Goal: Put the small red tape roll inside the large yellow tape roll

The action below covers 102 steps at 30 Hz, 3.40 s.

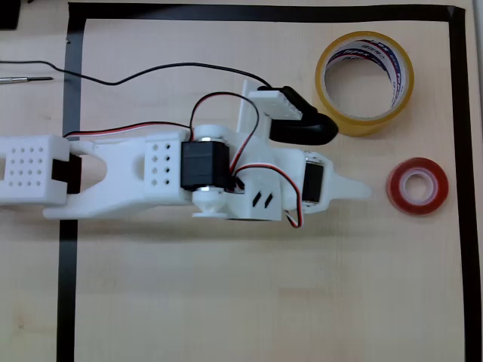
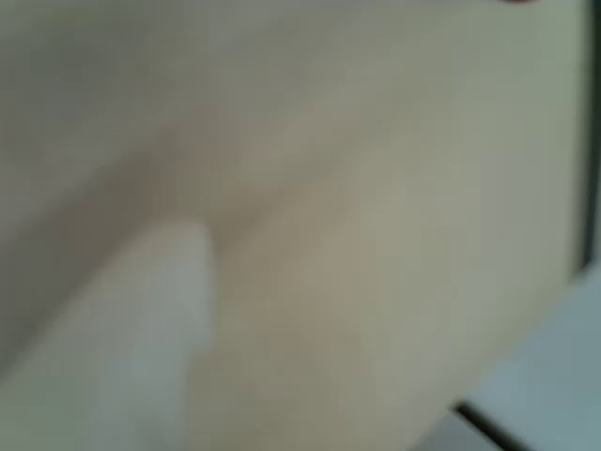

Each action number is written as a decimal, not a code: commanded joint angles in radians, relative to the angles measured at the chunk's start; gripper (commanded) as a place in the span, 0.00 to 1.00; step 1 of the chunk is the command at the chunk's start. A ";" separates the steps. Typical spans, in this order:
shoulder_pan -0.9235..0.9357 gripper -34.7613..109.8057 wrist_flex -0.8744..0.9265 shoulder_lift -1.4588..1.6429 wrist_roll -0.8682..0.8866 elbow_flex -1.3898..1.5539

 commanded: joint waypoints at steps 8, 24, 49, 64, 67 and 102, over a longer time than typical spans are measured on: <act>-0.008 0.42 0.301 0.307 0.012 0.012; -0.071 0.24 0.293 0.161 0.012 -0.178; 0.118 0.24 0.268 0.143 0.081 -0.179; 0.080 0.24 0.511 0.380 0.081 -0.043; 0.061 0.24 0.511 0.460 0.081 0.038; 0.048 0.24 -0.911 -0.064 0.107 -0.094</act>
